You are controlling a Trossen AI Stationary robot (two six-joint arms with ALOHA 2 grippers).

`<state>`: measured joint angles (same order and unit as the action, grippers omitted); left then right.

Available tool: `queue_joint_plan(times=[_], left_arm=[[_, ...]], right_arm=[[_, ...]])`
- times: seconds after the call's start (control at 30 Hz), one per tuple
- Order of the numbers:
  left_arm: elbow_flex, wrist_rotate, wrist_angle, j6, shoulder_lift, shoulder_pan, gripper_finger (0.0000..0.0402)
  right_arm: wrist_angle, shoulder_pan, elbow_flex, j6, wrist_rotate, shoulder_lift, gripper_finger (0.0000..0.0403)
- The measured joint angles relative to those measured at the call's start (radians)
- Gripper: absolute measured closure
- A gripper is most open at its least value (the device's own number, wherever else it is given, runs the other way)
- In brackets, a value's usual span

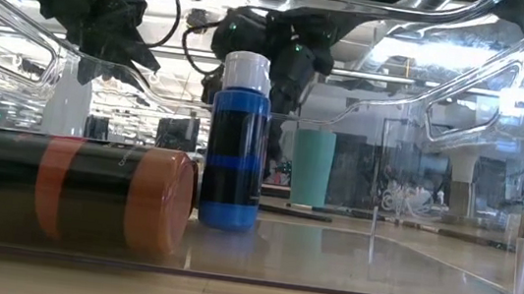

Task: Pick & Place Paint Supplies
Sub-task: Put the gold paint brush into the green cup

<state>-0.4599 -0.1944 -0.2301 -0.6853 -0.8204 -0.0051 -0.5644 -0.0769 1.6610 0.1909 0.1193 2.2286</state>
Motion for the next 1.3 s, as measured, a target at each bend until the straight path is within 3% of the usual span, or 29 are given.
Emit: queue_joint_plan(times=[0.8,1.0,1.3], left_arm=[[0.0,0.001,0.003,0.0,0.0,0.0,0.0302],[0.0,0.001,0.004,0.0,0.0,0.0,0.0302],[0.0,0.001,0.004,0.0,0.0,0.0,0.0302]], right_arm=[[0.051,0.022,-0.003,-0.067,-0.022,0.019,0.0317],[0.057,0.031,-0.002,-0.07,-0.116,0.018,0.0317],[0.056,0.031,-0.002,-0.07,-0.12,0.018,0.0317]])
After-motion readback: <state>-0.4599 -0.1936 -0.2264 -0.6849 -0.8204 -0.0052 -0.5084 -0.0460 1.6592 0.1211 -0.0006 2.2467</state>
